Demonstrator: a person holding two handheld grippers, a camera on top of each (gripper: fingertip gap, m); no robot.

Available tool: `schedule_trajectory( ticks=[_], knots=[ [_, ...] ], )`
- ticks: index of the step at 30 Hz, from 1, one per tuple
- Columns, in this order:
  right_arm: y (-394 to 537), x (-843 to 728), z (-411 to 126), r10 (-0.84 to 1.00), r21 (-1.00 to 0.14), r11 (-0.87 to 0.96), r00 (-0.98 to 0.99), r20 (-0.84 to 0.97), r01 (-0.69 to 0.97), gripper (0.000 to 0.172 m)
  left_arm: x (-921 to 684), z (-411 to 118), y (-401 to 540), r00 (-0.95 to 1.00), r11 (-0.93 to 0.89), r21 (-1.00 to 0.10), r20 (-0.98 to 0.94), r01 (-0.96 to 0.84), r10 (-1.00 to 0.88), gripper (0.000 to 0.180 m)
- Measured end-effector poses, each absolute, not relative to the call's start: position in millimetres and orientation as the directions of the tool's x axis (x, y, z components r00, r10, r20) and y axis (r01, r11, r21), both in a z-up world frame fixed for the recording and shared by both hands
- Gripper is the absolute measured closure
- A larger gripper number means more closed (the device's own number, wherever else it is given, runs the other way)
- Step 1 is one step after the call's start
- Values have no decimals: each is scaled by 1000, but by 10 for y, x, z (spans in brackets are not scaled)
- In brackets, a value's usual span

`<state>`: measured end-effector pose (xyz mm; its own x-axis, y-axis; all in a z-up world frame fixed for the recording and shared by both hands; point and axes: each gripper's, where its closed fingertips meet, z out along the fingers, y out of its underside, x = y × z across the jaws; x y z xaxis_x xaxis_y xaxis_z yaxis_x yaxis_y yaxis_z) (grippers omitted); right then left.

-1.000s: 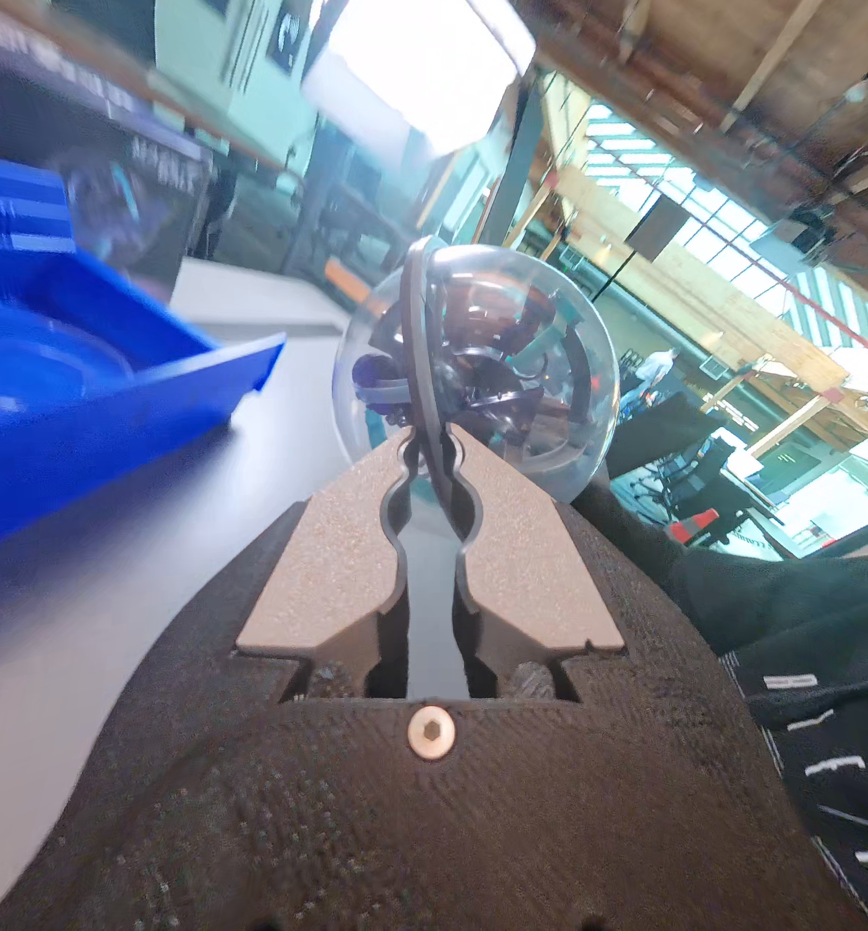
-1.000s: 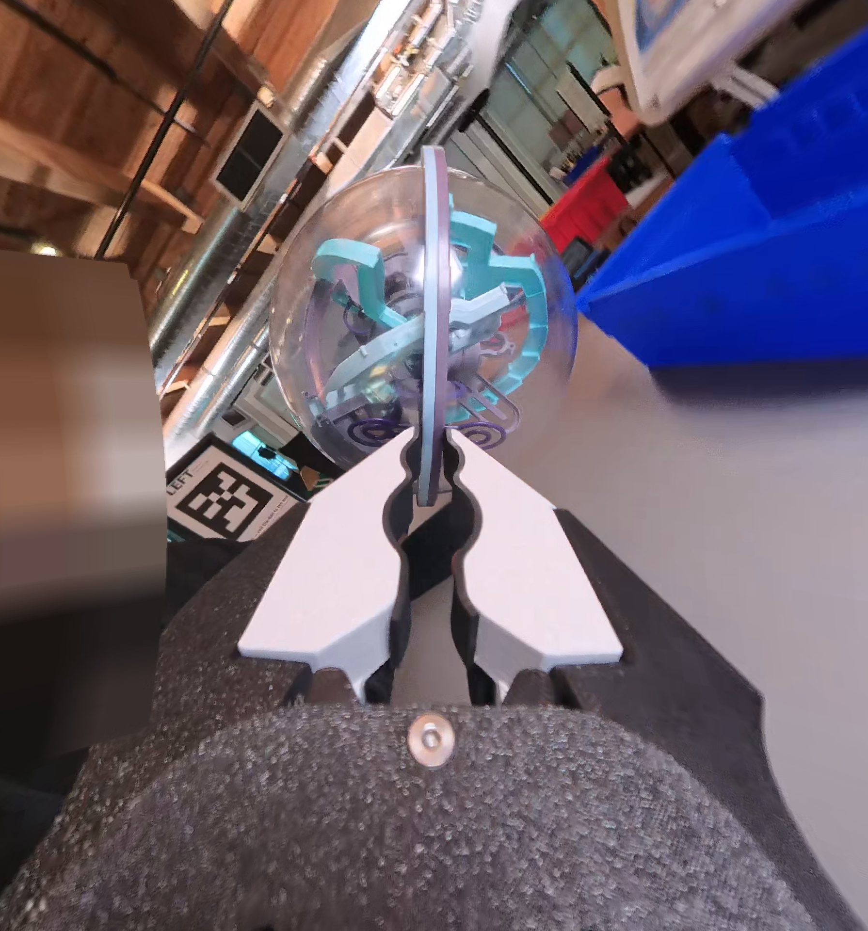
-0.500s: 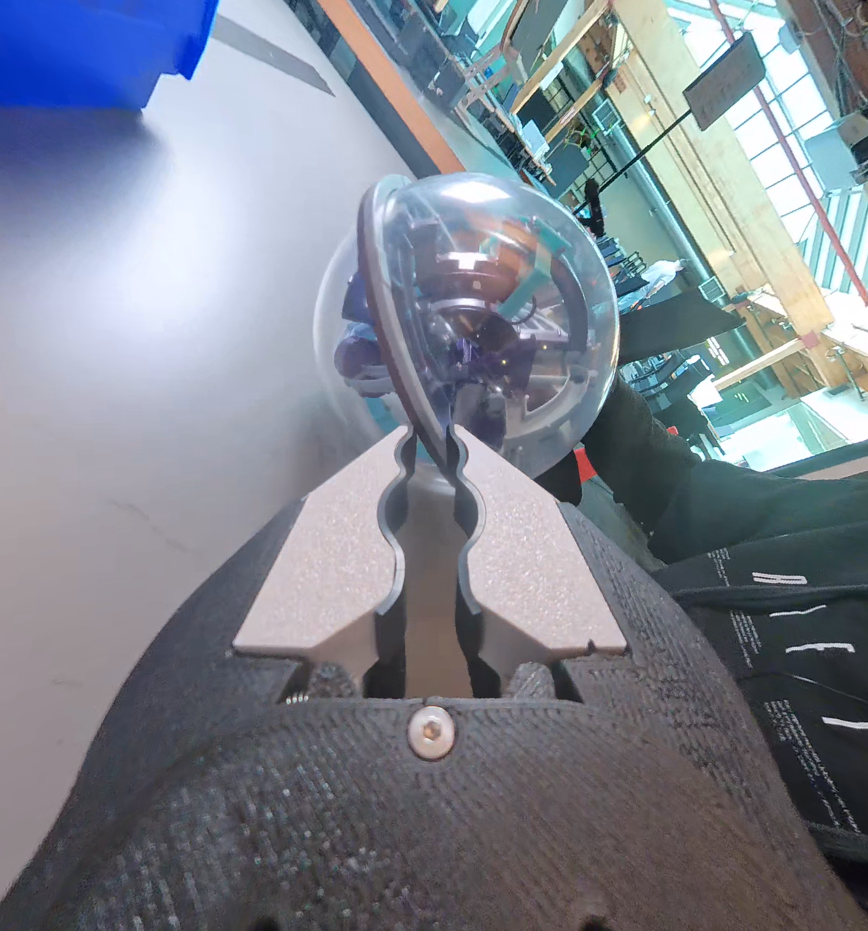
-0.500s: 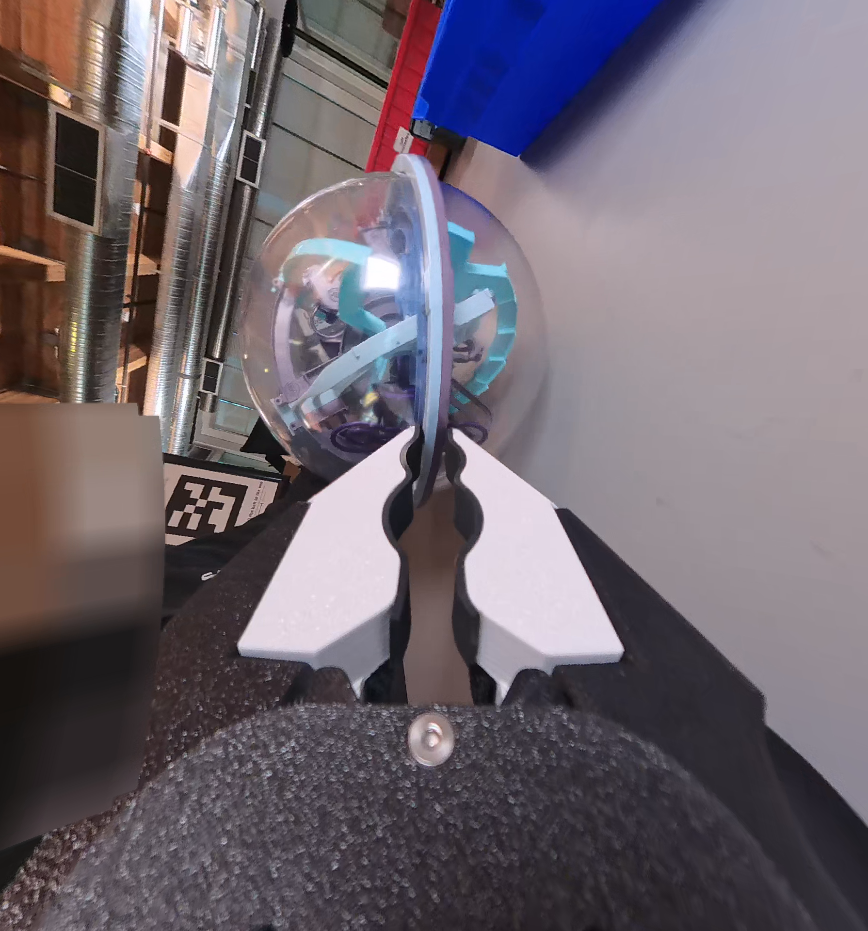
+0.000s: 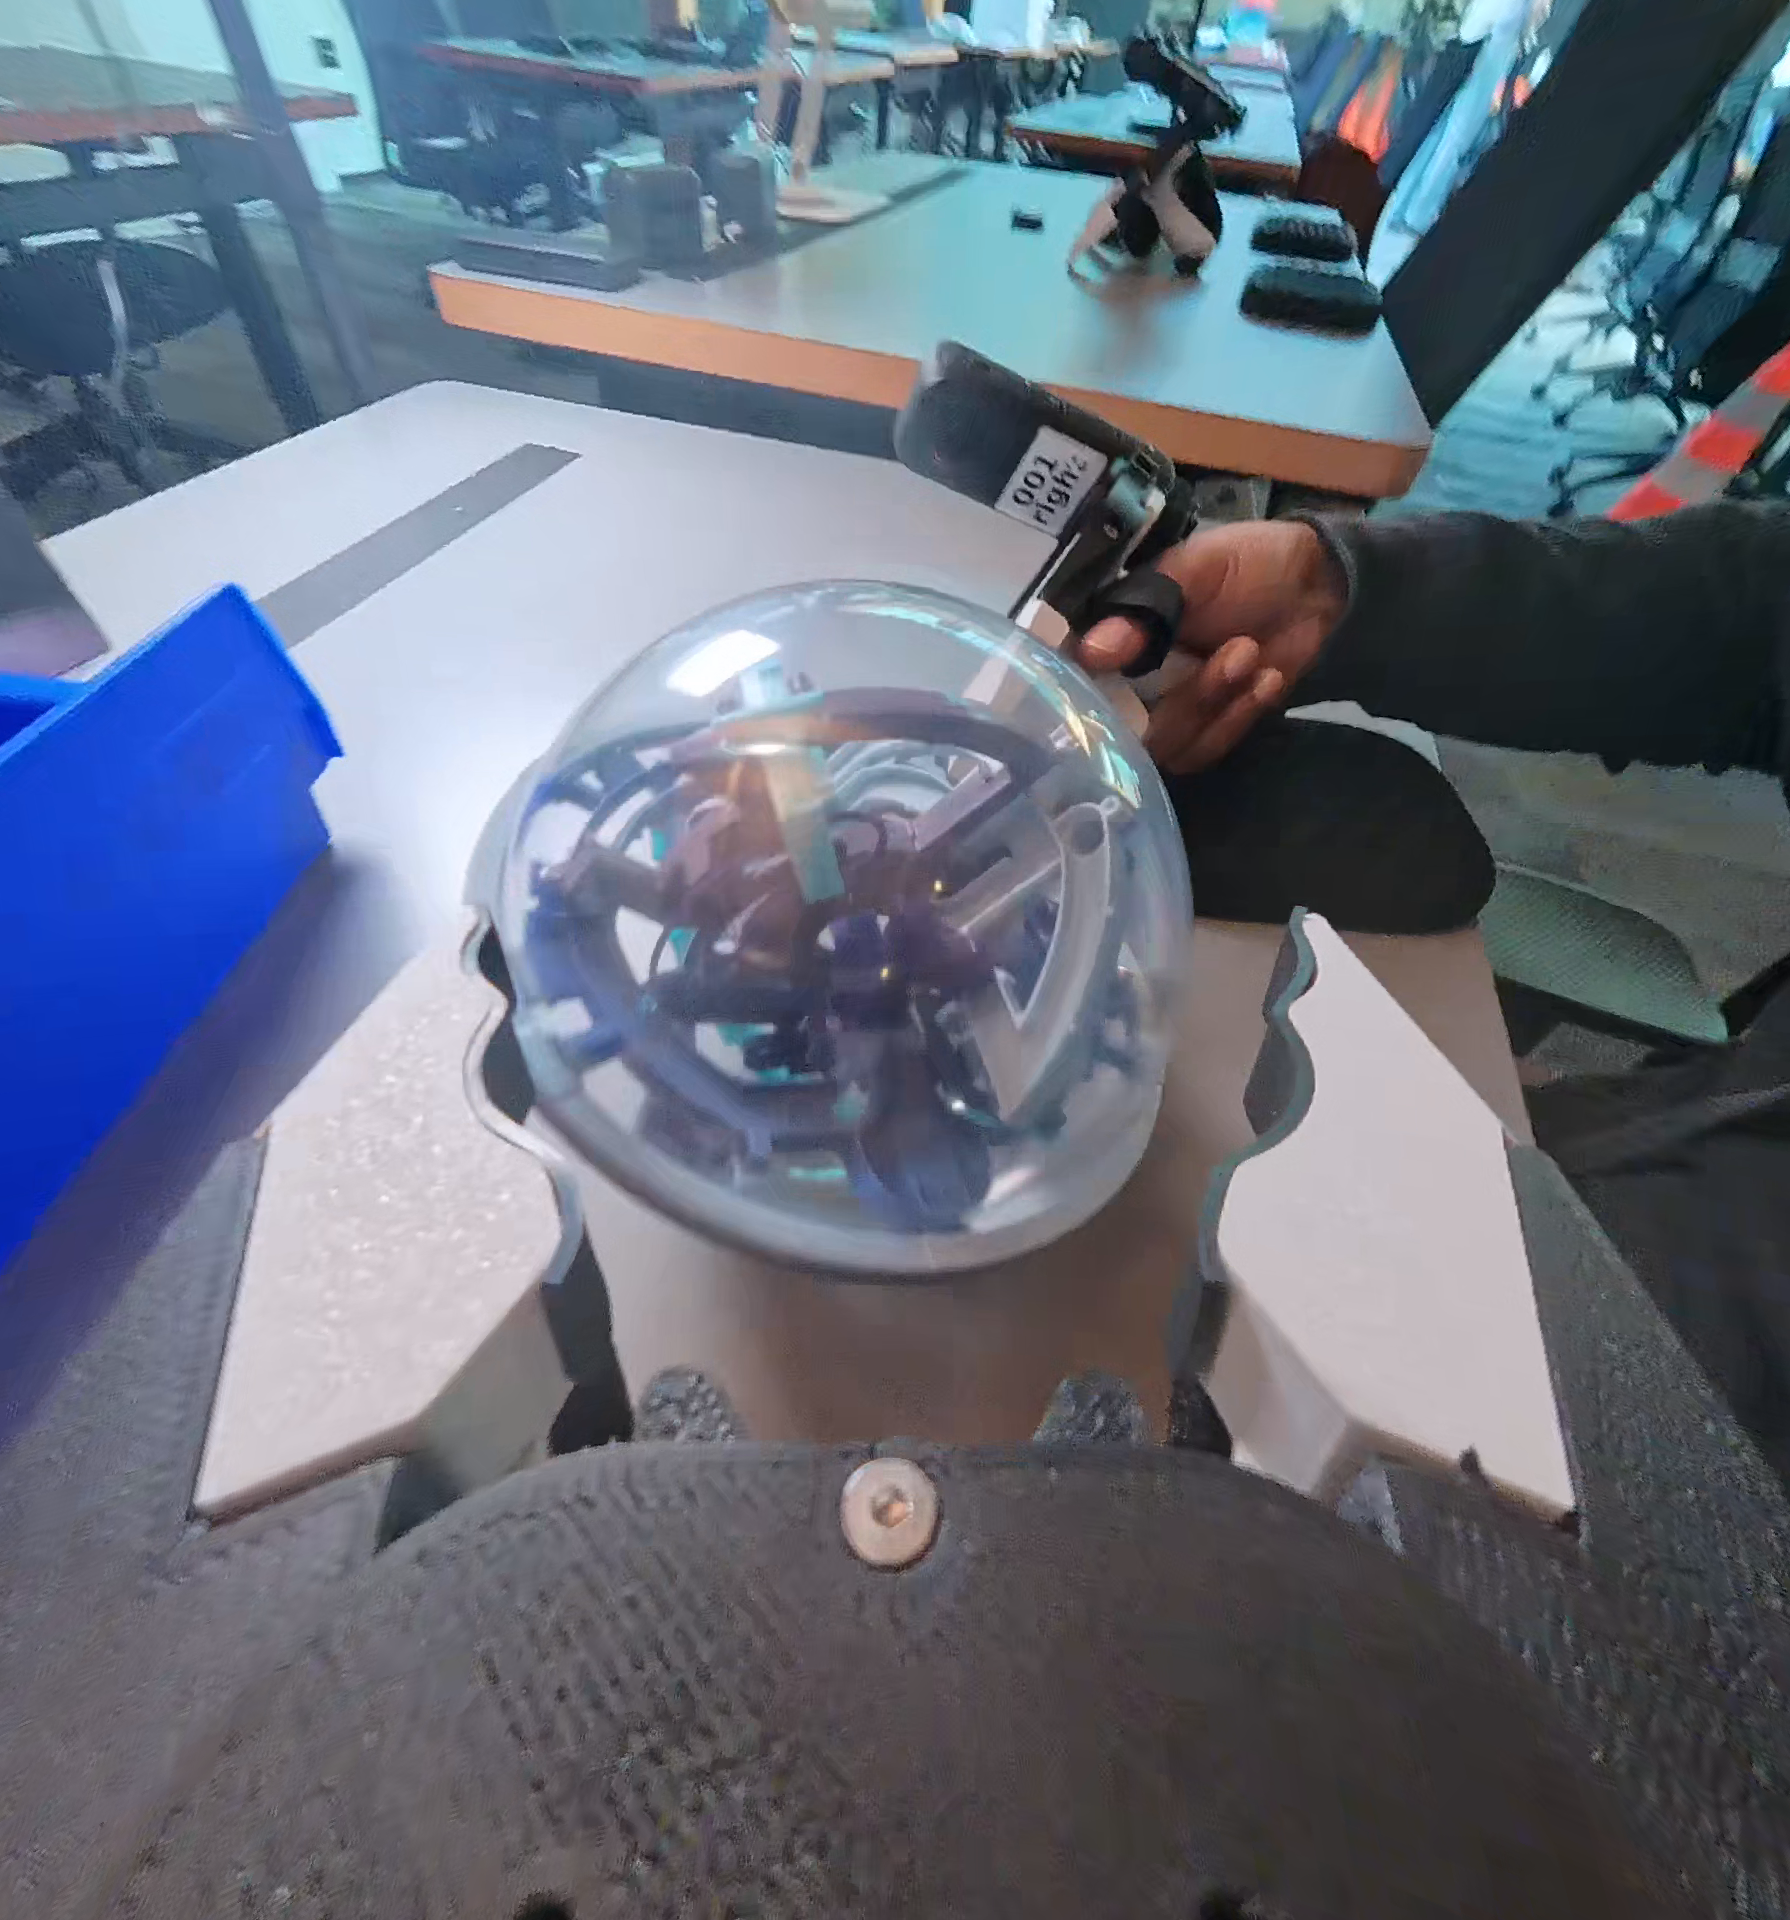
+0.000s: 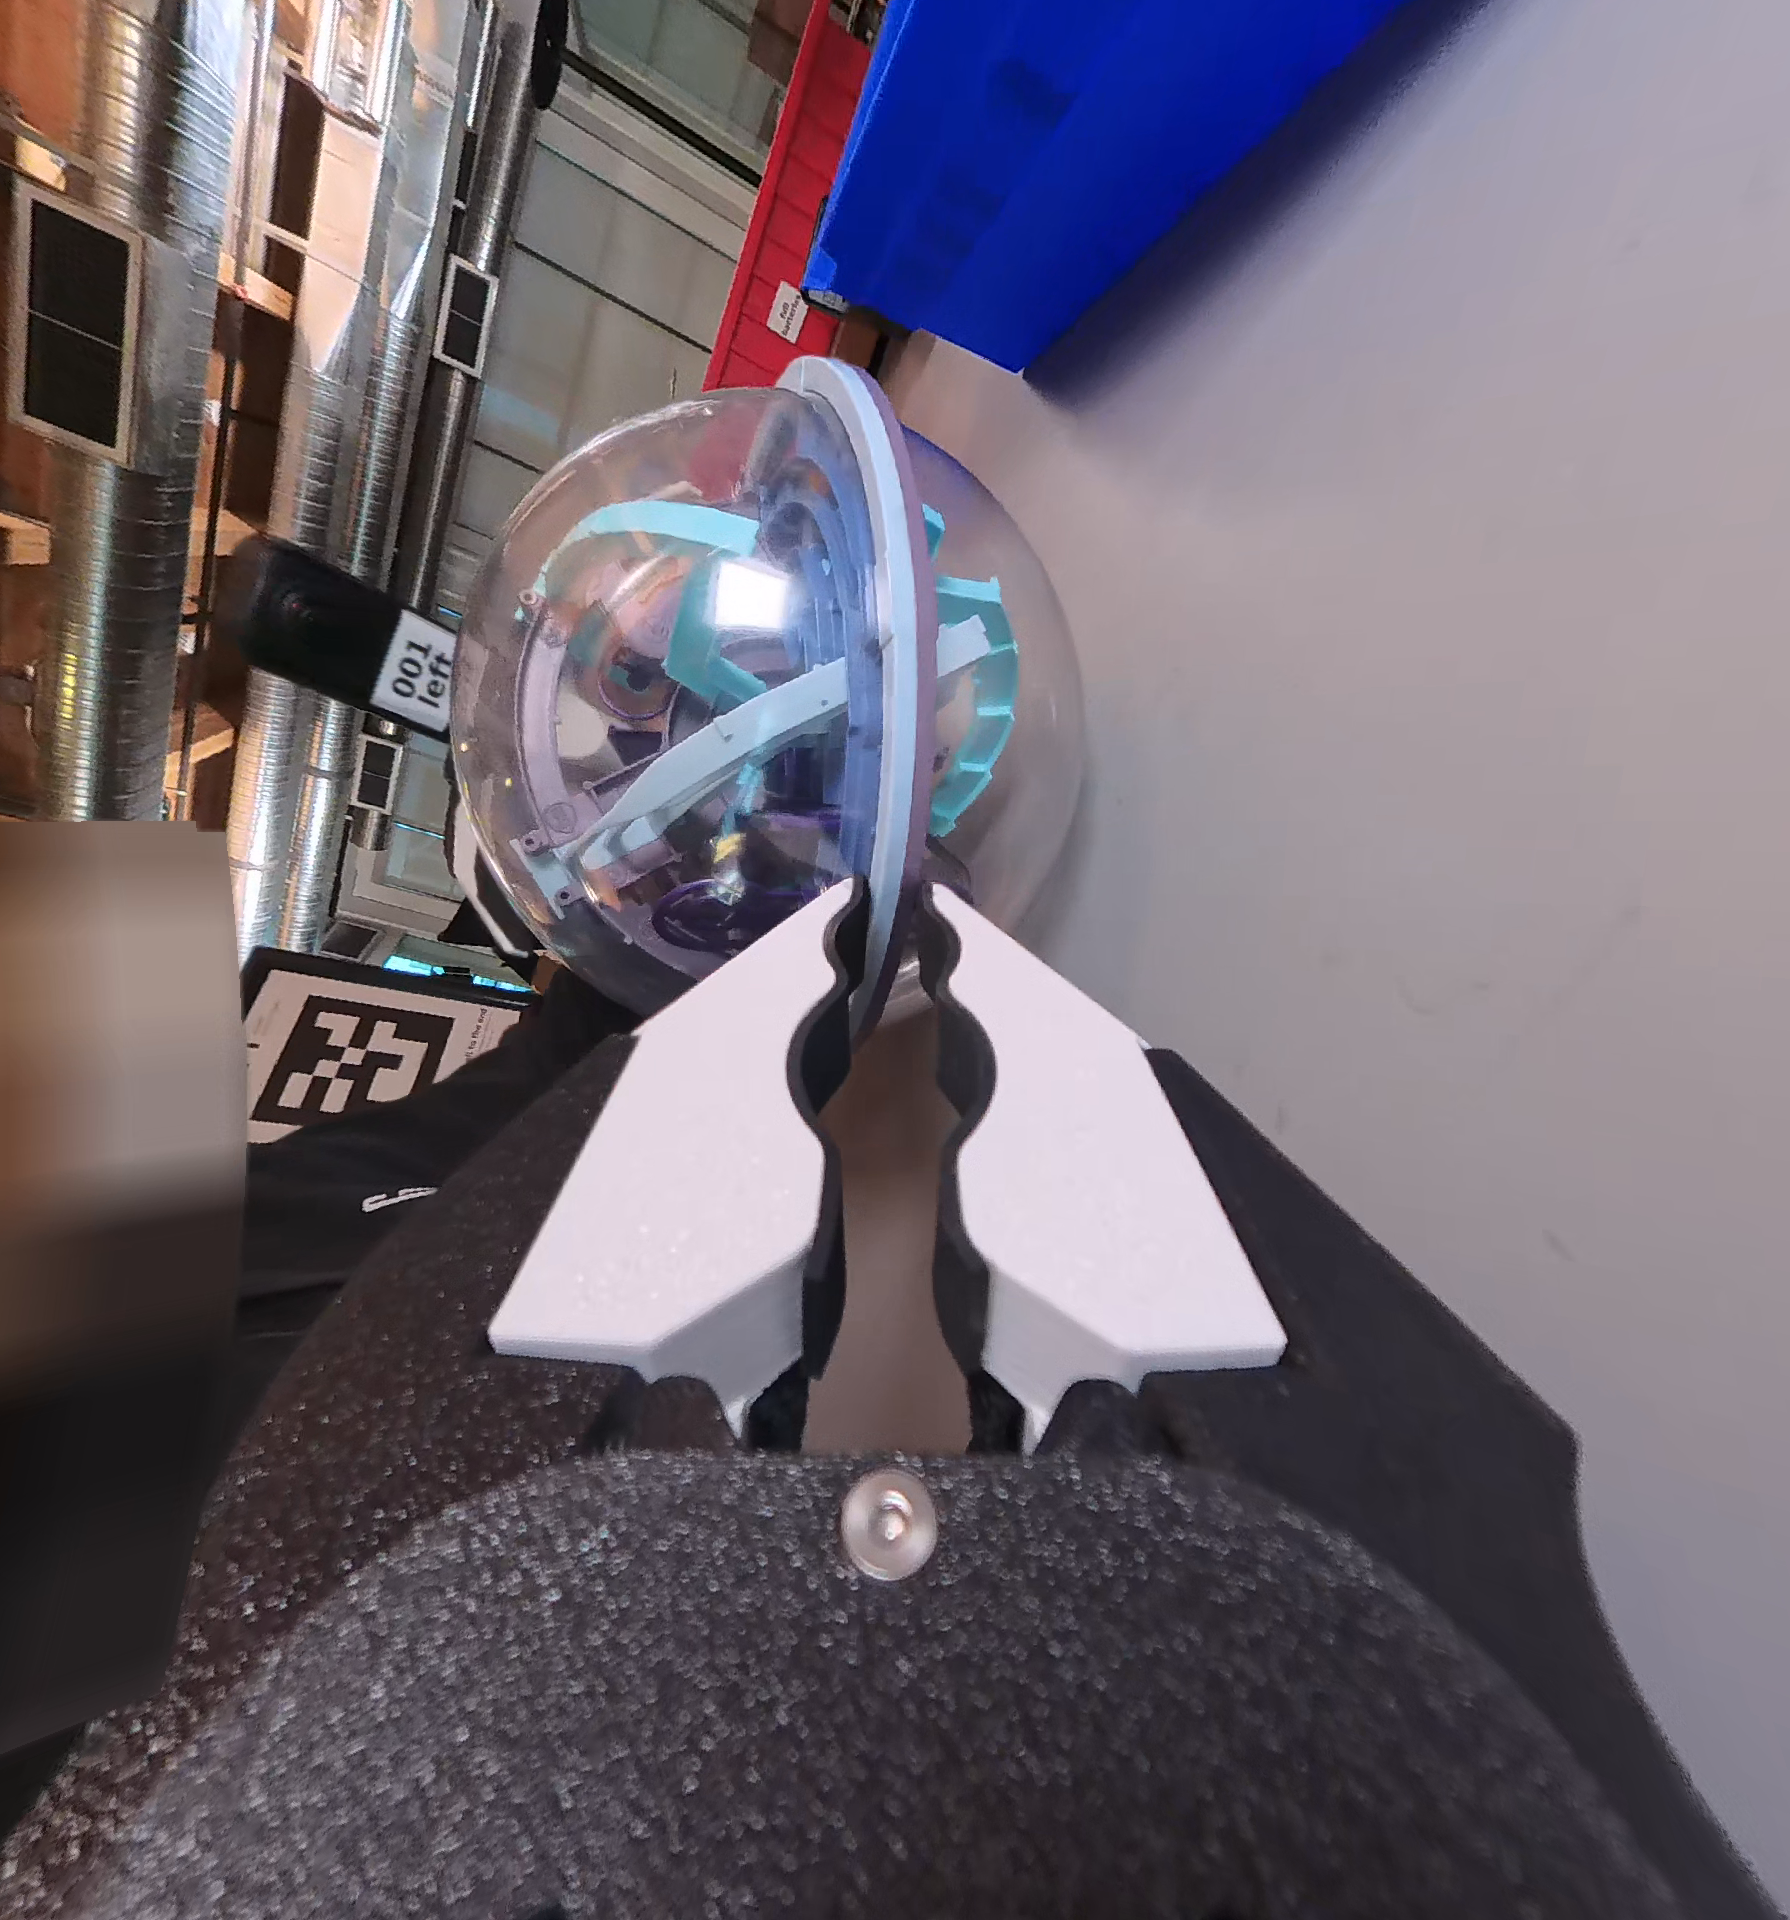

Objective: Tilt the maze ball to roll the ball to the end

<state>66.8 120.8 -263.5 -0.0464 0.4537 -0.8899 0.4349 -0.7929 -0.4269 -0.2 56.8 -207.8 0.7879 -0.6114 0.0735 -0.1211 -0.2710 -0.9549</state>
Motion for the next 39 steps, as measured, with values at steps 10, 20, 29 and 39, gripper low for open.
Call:
schedule_trajectory(
  ticks=[10, 20, 29, 39],
  knots=[
    [1176, 678, -2523, 543, -546, -716, -144, -827, 435, 153, -26, -2237, 818, 774, -317, -937, 92, -145, -626, 39],
    [1058, 530, -2323, 938, -967, -99, -301, -169, 236, 68, -174, -2257, 855, 754, -394, -918, 283, 35, -593, 40],
    [1006, 412, -2420, 958, -967, 96, -285, 26, 238, 61, -170, -2243, 900, 756, -458, -885, 355, 82, -550, 42],
    [980, 420, -2485, 956, -962, 101, -293, 24, 252, 67, -184, -2206, 876, 761, -457, -884, 364, 100, -537, 43]
  ],
)
